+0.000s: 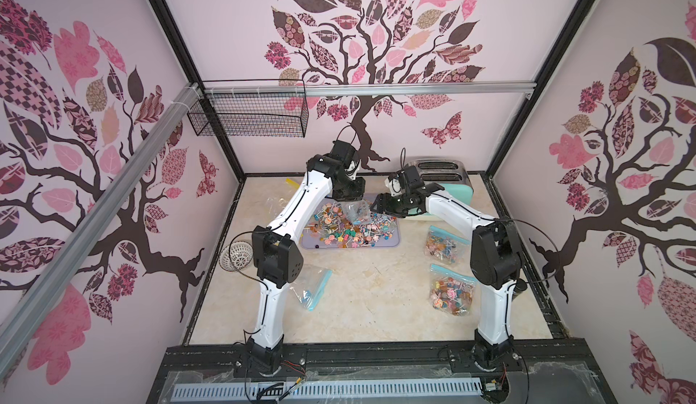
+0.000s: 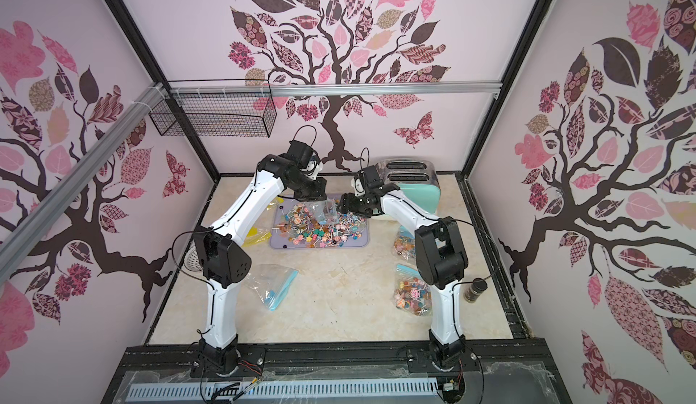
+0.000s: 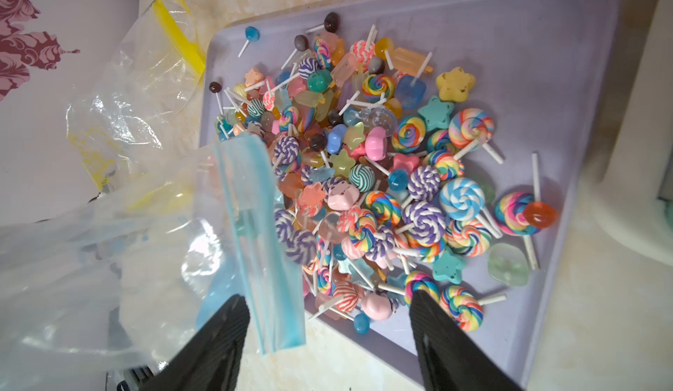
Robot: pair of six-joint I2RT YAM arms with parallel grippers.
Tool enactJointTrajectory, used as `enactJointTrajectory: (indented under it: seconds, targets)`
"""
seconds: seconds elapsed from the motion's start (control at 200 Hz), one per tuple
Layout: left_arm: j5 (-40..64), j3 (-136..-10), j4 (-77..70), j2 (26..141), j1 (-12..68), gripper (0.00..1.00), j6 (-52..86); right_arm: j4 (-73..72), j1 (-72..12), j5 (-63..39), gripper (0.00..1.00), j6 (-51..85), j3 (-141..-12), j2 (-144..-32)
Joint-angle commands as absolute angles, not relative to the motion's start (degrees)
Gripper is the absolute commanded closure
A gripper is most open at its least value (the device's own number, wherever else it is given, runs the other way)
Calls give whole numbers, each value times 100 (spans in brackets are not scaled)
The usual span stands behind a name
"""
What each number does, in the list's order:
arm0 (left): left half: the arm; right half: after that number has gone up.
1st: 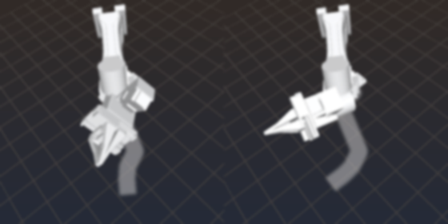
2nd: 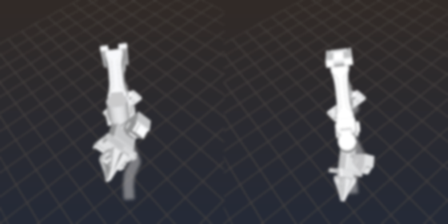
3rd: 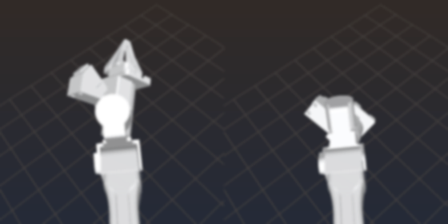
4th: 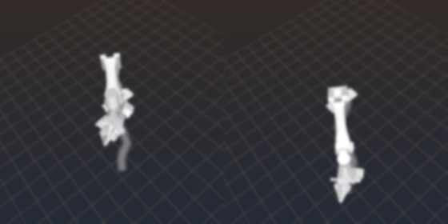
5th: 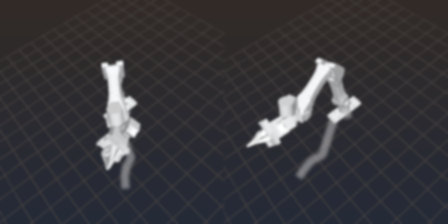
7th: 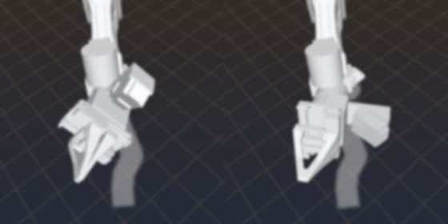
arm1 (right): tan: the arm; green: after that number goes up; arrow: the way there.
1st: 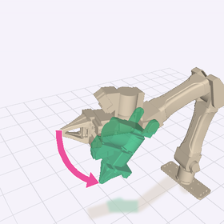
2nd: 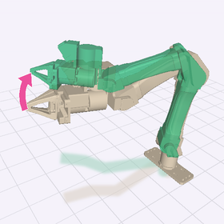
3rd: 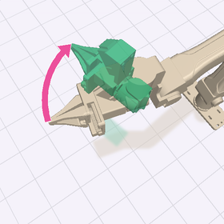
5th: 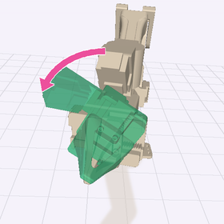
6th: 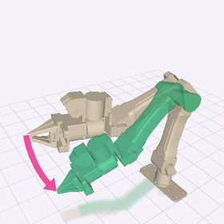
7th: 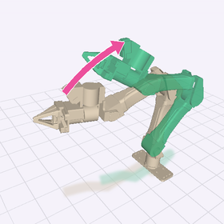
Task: Pour candies out of the ziploc bag
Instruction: 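Pour the candies out of the ziploc bag onto the tray.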
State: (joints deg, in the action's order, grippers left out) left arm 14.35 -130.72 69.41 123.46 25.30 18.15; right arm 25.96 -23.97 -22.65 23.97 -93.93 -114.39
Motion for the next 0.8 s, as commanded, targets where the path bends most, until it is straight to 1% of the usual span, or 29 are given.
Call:
enactJointTrajectory:
  seconds: [0.0, 0.105, 0.18, 0.3, 0.37, 0.43, 0.52, 0.57, 0.665, 0.79]
  targets:
    - [1363, -13154, 7251, 12394, 2563, 100, 1911, 2409, -2417, -2630, 30, 2279, -9116, -11085]
    - [1397, -13259, 7227, 12409, 2565, 100, 2073, 2141, -2438, -3138, 33, 2205, -8658, -10849]
    - [1389, -13448, 7317, 12474, 2563, 100, 2202, 2000, -2489, -3356, 33, 2096, -8391, -10709]
    - [1418, -13648, 7369, 12536, 2566, 100, 2417, 1995, -2557, -3418, 33, 1969, -8245, -10668]
    - [1350, -13931, 7653, 12686, 2538, 100, 2466, 2021, -2564, -3453, 33, 1975, -8193, -10641]
    - [1276, -13883, 7615, 12691, 2517, 100, 2488, 1968, -2559, -3430, 33, 1969, -8109, -10576]
    - [1254, -14177, 8050, 12713, 2558, 100, 2400, 2020, -2562, -3389, 33, 1931, -8025, -10484]
    - [895, -13911, 7794, 12529, 2625, 100, 2417, 1955, -2562, -3320, 32, 1941, -7921, -10428]
    - [1236, -13509, 7753, 12439, 2394, 100, 2463, 2021, -2565, -3337, 33, 1956, -7867, -10402]
    - [970, -12580, 7286, 11856, 2380, 100, 2518, 2099, -2557, -3193, 32, 1887, -7716, -10178]
